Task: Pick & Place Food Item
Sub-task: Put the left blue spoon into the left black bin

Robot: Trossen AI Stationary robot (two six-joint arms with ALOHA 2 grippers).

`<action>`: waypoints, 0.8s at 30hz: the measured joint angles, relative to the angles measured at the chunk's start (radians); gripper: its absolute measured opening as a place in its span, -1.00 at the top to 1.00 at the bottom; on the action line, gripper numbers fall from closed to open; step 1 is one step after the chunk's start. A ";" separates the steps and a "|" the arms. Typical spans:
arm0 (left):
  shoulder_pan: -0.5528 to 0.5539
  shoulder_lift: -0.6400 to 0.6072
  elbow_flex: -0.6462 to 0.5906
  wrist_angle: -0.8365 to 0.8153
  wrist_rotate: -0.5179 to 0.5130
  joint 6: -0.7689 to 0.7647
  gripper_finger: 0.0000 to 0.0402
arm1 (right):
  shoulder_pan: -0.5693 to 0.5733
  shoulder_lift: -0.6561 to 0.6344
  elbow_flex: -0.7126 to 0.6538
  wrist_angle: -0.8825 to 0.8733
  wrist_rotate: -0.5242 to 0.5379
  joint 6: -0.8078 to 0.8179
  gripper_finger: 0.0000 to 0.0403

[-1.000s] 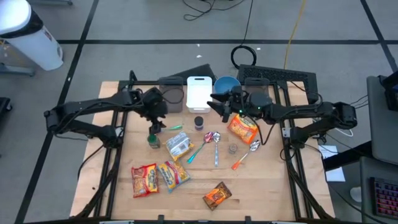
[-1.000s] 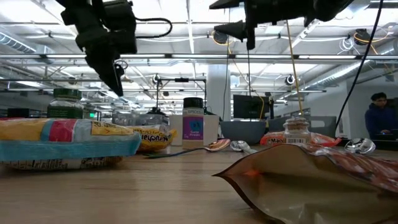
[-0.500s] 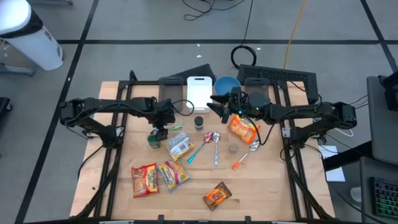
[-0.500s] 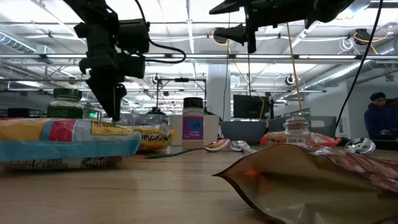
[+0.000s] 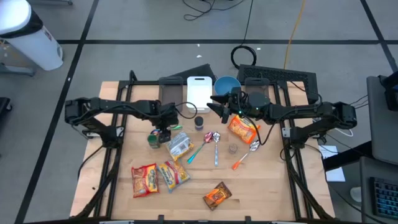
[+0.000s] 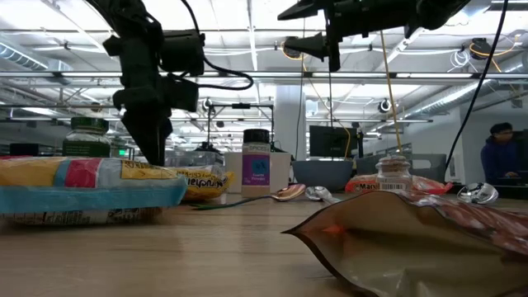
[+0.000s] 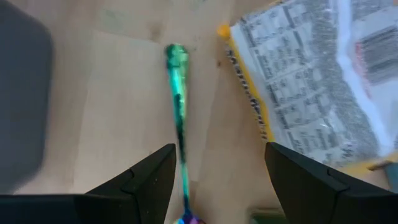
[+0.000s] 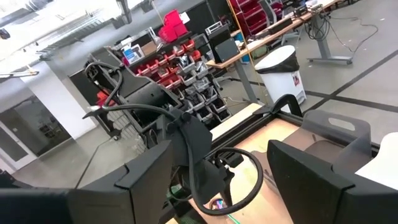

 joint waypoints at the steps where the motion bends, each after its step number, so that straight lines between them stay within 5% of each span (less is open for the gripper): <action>1: 0.000 0.007 0.000 0.000 -0.010 0.002 -0.28 | 0.001 0.000 0.000 -0.002 0.000 0.002 -0.27; 24: 0.004 0.047 0.000 0.047 -0.067 0.034 -0.28 | 0.014 0.000 0.000 -0.036 0.002 0.002 -0.27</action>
